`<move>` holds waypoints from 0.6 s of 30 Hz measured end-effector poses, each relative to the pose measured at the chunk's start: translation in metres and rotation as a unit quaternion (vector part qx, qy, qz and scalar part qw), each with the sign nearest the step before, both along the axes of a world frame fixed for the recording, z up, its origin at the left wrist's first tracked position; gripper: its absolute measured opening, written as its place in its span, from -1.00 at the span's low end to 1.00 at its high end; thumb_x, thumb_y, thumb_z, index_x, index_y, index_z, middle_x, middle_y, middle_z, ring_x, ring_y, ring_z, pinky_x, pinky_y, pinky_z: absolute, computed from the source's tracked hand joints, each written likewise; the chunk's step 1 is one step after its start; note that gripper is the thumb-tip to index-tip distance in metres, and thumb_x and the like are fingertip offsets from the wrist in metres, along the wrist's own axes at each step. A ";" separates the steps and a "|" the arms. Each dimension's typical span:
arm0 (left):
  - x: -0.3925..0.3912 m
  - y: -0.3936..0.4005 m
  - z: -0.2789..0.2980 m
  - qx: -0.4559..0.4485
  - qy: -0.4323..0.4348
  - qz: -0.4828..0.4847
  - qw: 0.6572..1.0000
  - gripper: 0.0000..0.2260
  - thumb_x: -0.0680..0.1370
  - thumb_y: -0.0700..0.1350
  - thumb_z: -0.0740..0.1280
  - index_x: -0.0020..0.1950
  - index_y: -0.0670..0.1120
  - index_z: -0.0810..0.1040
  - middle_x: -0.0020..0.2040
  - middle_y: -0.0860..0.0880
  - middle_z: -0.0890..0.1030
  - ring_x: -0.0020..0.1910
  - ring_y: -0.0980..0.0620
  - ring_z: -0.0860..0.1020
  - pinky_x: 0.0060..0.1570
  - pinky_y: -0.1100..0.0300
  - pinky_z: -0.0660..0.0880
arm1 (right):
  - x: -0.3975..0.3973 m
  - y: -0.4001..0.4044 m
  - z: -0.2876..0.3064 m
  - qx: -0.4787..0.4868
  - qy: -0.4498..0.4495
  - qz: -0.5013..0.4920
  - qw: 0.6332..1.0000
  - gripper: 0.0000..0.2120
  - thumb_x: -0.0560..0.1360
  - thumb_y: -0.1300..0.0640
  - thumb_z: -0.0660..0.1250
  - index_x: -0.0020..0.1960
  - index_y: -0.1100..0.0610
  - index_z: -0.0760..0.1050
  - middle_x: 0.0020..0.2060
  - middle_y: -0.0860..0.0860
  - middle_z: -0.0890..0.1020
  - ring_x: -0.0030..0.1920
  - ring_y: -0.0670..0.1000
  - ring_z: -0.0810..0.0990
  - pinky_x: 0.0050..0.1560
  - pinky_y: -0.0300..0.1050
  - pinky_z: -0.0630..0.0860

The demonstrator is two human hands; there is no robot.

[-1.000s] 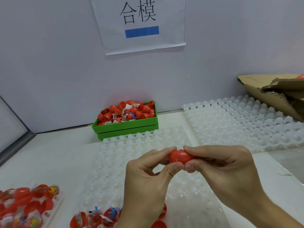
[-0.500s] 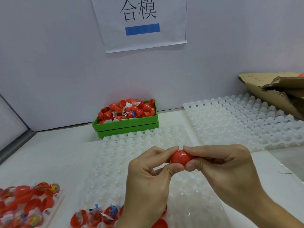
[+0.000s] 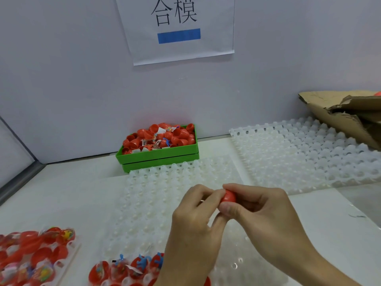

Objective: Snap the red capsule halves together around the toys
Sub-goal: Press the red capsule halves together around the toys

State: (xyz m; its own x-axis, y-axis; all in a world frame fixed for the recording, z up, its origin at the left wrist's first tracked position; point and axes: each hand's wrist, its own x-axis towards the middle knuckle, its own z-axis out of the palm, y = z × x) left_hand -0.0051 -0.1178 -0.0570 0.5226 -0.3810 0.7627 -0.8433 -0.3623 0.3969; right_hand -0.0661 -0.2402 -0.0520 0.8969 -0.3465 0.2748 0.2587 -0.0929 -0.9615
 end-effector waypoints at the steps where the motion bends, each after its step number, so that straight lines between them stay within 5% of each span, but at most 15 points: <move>1: 0.001 0.002 0.002 -0.010 0.039 -0.023 0.999 -0.74 0.33 -0.17 0.52 0.02 -0.08 0.72 -0.14 0.06 0.60 -0.16 0.16 0.57 -0.16 0.34 0.50 | 0.000 -0.002 0.000 0.003 0.003 0.007 1.000 -0.63 0.41 0.32 0.48 -0.19 -0.20 0.71 -0.22 -0.10 0.75 -0.12 -0.13 0.73 -0.06 -0.37 0.58; 5: 0.004 0.012 0.013 -0.112 0.310 -0.169 0.929 -0.66 0.36 -0.02 0.53 0.14 0.12 0.69 0.12 0.13 0.60 0.23 0.12 0.55 0.09 0.31 0.53 | 0.000 -0.009 0.004 0.073 -0.018 0.035 0.997 -0.78 0.34 0.14 0.49 -0.03 -0.04 0.73 -0.12 0.03 0.75 -0.03 0.03 0.73 0.06 -0.22 0.61; 8: 0.002 0.011 0.014 -0.153 0.428 -0.234 0.860 -0.53 0.38 0.14 0.54 0.26 0.12 0.61 0.22 0.08 0.65 0.25 0.10 0.58 0.15 0.19 0.55 | -0.001 -0.010 0.005 0.103 -0.037 0.072 0.991 -0.66 0.26 0.10 0.50 0.04 0.02 0.71 -0.06 0.08 0.75 0.01 0.06 0.73 0.02 -0.24 0.61; 11: -0.005 0.005 0.014 -0.194 0.455 -0.240 0.835 -0.48 0.27 0.23 0.58 0.19 0.15 0.65 0.05 -0.01 0.72 0.11 0.00 0.67 0.07 0.14 0.60 | -0.002 -0.006 0.006 0.105 -0.062 0.087 0.989 -0.67 0.27 0.10 0.48 0.04 -0.02 0.71 -0.08 0.08 0.75 0.01 0.05 0.73 0.01 -0.27 0.60; 18: -0.013 -0.001 0.015 -0.239 0.416 -0.184 0.858 -0.72 0.22 0.04 0.48 -0.08 0.14 0.73 -0.11 0.04 0.74 -0.05 0.08 0.71 -0.10 0.26 0.62 | -0.002 0.000 0.005 0.104 -0.096 0.102 0.985 -0.77 0.39 -0.07 0.47 0.00 -0.02 0.73 -0.08 0.08 0.75 0.00 0.08 0.73 0.04 -0.20 0.61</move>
State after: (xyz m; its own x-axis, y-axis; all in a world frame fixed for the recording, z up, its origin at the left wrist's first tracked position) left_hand -0.0178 -0.1187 -0.0425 0.8730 -0.3854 0.2989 -0.2180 0.2397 0.9460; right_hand -0.0682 -0.2398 -0.0470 0.8922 -0.2319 0.3875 0.4299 0.1735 -0.8860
